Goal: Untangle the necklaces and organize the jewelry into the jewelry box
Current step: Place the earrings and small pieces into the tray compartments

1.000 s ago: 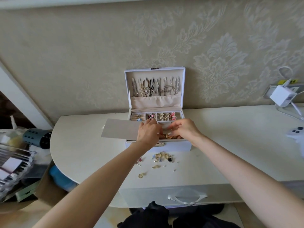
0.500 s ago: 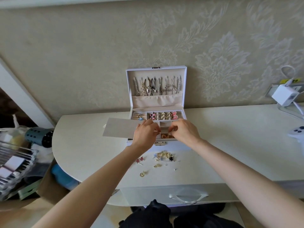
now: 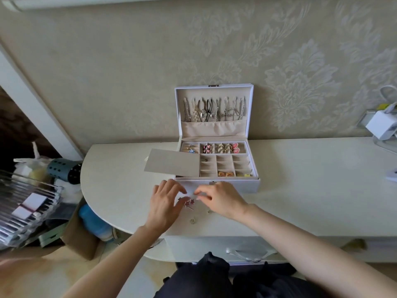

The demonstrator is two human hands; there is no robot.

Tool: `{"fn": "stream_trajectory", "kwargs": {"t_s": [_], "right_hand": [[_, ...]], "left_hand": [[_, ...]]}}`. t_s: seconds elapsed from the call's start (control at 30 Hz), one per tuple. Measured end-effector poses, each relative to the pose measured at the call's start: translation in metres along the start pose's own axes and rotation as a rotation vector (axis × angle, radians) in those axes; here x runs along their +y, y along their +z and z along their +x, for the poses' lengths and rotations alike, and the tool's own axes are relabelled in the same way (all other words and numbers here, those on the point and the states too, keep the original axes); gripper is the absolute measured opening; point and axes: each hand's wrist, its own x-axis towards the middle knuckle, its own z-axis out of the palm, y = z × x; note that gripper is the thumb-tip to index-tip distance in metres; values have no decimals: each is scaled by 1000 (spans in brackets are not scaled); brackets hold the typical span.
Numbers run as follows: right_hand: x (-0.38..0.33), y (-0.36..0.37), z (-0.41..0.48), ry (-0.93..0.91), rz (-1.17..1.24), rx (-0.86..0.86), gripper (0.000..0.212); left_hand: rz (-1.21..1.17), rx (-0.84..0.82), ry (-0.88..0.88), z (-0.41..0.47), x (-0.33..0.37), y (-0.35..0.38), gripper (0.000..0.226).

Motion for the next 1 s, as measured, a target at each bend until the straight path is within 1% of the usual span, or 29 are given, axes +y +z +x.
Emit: {"fn": "stream_trajectory", "kwargs": {"t_s": [0.07,0.1,0.2,0.33,0.57,0.63,0.73,0.8,0.93,1.0], "right_hand": [[-1,9,4,29,-38,-52,27],[-1,12,7,43,-56,-69,29],[-1,17,13,64,-83,-122,32],[-5,20,20,72,-128,-176,28],[-5,23,19,93,-138,-179,24],[-4,20,16,108,-97,-149,22],[-1,7,14,116,-35,-74,21],[2,2,14,114,-21,-55,21],[2,5,13,158,-74,-165,25],[2,9,14,171,-117,-188,23]], "left_hand": [[36,-45,-3,-6,-6,3,27],[47,-60,-12,-7,-8,4,29],[58,-83,-31,-9,-9,9,27],[46,-74,-48,-9,-7,11,19],[22,-41,-43,-8,-4,10,20],[11,-20,-41,-5,-1,8,19],[-25,31,-55,5,5,3,26],[-42,63,-86,15,10,1,27],[-22,85,-114,23,15,1,14],[-10,83,-107,21,15,2,12]]}}
